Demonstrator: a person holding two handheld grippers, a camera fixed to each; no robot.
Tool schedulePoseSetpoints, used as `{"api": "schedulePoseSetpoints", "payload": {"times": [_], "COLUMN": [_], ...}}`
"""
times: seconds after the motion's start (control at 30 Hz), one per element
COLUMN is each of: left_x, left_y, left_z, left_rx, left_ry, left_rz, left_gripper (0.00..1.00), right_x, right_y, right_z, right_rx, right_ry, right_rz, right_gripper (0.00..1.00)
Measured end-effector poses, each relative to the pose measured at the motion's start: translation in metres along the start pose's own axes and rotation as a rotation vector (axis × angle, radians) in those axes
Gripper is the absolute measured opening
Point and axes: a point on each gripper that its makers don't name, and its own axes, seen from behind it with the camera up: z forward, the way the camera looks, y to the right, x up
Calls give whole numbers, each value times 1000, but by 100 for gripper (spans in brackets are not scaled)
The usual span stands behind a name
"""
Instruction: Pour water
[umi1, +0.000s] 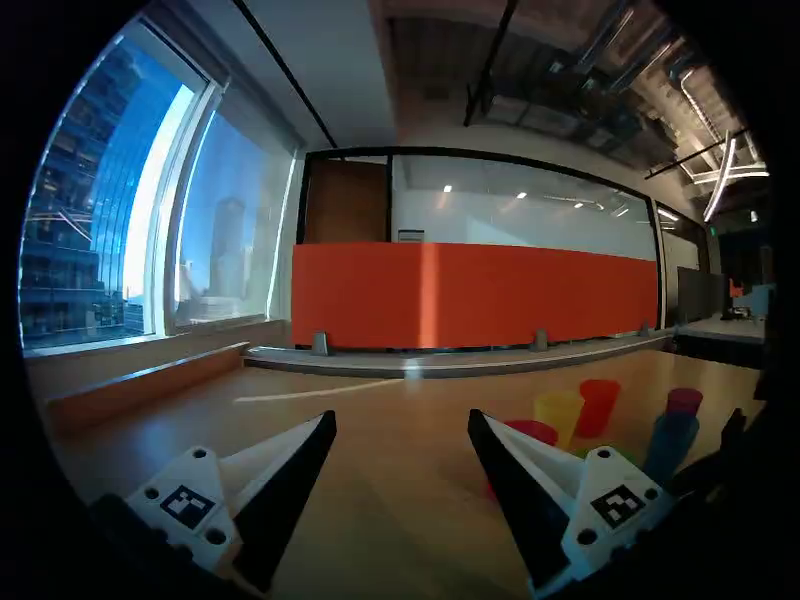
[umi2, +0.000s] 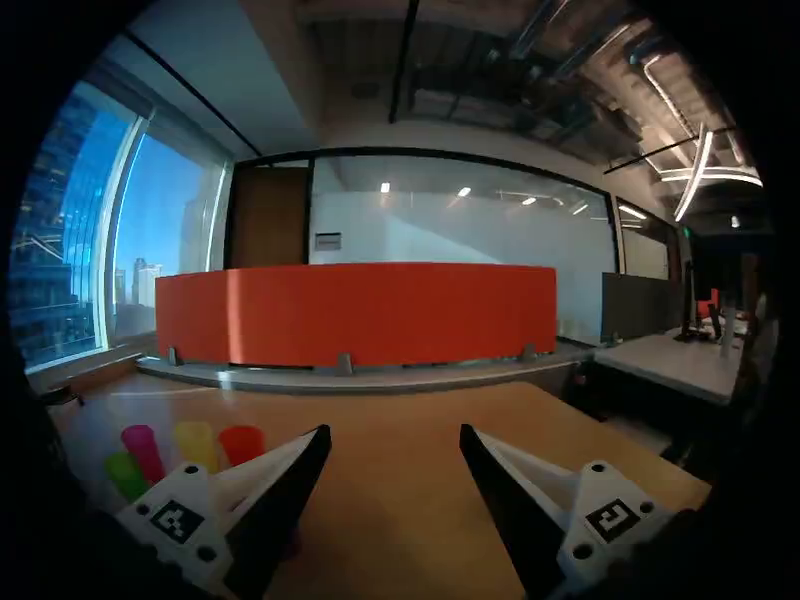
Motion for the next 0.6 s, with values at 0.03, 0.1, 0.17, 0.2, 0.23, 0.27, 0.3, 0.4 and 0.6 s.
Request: {"api": "schedulePoseSetpoints", "payload": {"times": [0.03, 0.1, 0.17, 0.2, 0.23, 0.27, 0.3, 0.4, 0.6], "left_x": [0, -1, -2, -2, -3, -5, -6, -6, -9], "left_y": [0, 0, 1, 1, 2, 3, 3, 4, 4], "left_z": [0, 1, 2, 2, 2, 2, 3, 3, 5], "left_rx": [0, 0, -2, -2, -5, -7, -8, -6, -7], "left_ry": [0, 0, 0, -1, -3, -4, -6, -12, -22], "left_rz": [-1, -2, 0, 1, 4, 6, 8, 15, 13], "left_gripper": [98, 98, 98, 98, 98, 98, 98, 98, 98], "right_x": [0, 1, 2, 3, 4, 4, 5, 7, 5], "right_y": [0, 0, -1, -2, -2, -2, -2, -2, -2], "right_z": [0, -1, -1, -1, -1, -1, -1, -1, -2], "right_rx": [-1, -3, -3, -2, -2, -2, -2, -2, -2], "right_ry": [0, 1, 2, 2, 4, 5, 7, 13, 14], "right_rz": [1, 3, 7, 9, 10, 11, 12, 12, 9], "right_gripper": [100, 100, 100, 100, 100, 100, 100, 100, 100]}}
